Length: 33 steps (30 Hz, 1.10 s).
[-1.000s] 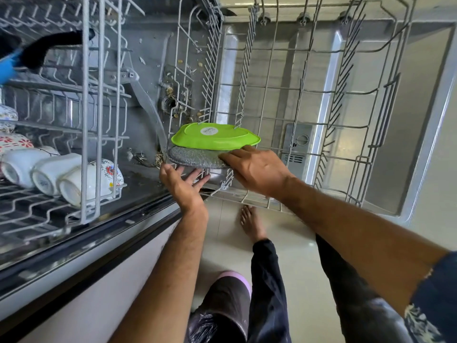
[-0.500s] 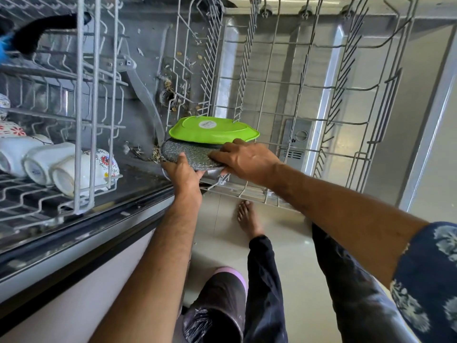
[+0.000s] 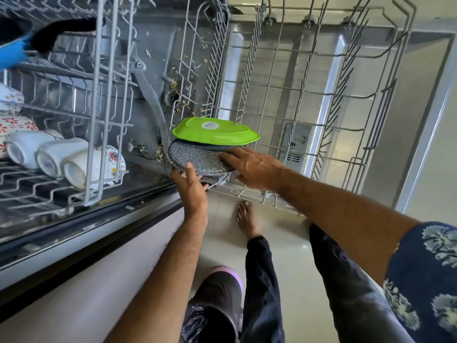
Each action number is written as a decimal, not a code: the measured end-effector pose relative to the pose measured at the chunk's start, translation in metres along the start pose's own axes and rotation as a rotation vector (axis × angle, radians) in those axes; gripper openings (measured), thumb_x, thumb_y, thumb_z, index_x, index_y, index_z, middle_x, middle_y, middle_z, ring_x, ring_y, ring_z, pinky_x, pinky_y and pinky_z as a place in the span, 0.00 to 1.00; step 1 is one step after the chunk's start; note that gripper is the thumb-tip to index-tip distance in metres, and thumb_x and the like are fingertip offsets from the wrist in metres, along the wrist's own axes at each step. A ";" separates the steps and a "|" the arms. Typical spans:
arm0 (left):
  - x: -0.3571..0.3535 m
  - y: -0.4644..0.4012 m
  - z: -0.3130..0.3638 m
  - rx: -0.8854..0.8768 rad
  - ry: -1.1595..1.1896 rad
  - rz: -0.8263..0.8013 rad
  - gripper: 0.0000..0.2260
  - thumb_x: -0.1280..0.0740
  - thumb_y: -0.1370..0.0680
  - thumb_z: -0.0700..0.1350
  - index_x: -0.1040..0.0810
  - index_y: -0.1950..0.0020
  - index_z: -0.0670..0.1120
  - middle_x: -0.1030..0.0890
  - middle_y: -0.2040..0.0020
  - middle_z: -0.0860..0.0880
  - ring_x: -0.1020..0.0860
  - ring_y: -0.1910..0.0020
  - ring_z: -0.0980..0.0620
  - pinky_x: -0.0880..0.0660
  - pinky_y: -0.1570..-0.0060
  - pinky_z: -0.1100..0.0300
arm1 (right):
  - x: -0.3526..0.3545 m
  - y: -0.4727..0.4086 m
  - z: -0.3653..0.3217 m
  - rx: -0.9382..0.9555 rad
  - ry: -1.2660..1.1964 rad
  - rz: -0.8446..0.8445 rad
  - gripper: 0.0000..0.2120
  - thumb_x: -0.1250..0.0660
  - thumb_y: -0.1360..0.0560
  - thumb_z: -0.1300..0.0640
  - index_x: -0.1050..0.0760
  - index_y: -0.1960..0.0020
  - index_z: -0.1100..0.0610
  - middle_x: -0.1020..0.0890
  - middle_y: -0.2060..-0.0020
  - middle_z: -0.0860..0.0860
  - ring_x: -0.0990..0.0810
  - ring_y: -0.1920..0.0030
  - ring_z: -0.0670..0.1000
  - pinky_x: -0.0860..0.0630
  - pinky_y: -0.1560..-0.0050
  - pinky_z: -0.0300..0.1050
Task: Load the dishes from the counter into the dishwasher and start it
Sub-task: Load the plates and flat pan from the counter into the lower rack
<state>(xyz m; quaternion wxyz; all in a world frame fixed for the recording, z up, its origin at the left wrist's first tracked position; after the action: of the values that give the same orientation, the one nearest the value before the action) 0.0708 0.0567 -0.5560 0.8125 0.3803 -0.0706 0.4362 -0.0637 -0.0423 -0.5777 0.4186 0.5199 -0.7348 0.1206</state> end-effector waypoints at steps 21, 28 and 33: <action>0.093 0.304 0.110 -0.854 -1.381 -0.269 0.40 0.40 0.20 0.60 0.54 0.18 0.40 0.53 0.18 0.39 0.51 0.19 0.40 0.44 0.24 0.40 | 0.187 0.202 -0.184 0.090 0.278 -0.079 0.41 0.42 0.22 0.37 0.56 0.19 0.56 0.49 0.20 0.56 0.49 0.20 0.58 0.49 0.23 0.62; 0.204 0.376 0.125 -0.798 -1.226 -0.092 0.36 0.45 0.19 0.60 0.54 0.18 0.43 0.53 0.18 0.41 0.53 0.19 0.42 0.44 0.24 0.40 | 0.218 0.239 -0.311 0.312 0.382 -0.046 0.38 0.51 0.20 0.33 0.54 0.19 0.54 0.50 0.20 0.55 0.52 0.20 0.56 0.51 0.22 0.60; 0.320 0.420 0.128 -0.777 -1.119 0.121 0.34 0.45 0.19 0.57 0.50 0.18 0.42 0.48 0.18 0.42 0.50 0.19 0.43 0.45 0.23 0.41 | 0.227 0.229 -0.442 0.540 0.481 0.018 0.37 0.49 0.20 0.35 0.51 0.19 0.55 0.47 0.20 0.55 0.48 0.20 0.56 0.47 0.22 0.58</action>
<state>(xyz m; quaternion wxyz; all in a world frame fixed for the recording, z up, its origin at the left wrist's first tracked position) -0.0269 0.3180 -0.0896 0.7054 0.2246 -0.6526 0.1616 -0.0701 0.1761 -0.0764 0.4259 0.5622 -0.5613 0.4330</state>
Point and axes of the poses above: each hand's wrist, its own y-axis away from the middle knuckle, its own x-axis out of the back of the hand, z = x × y, the point moved 9 cm from there along -y, towards the middle knuckle
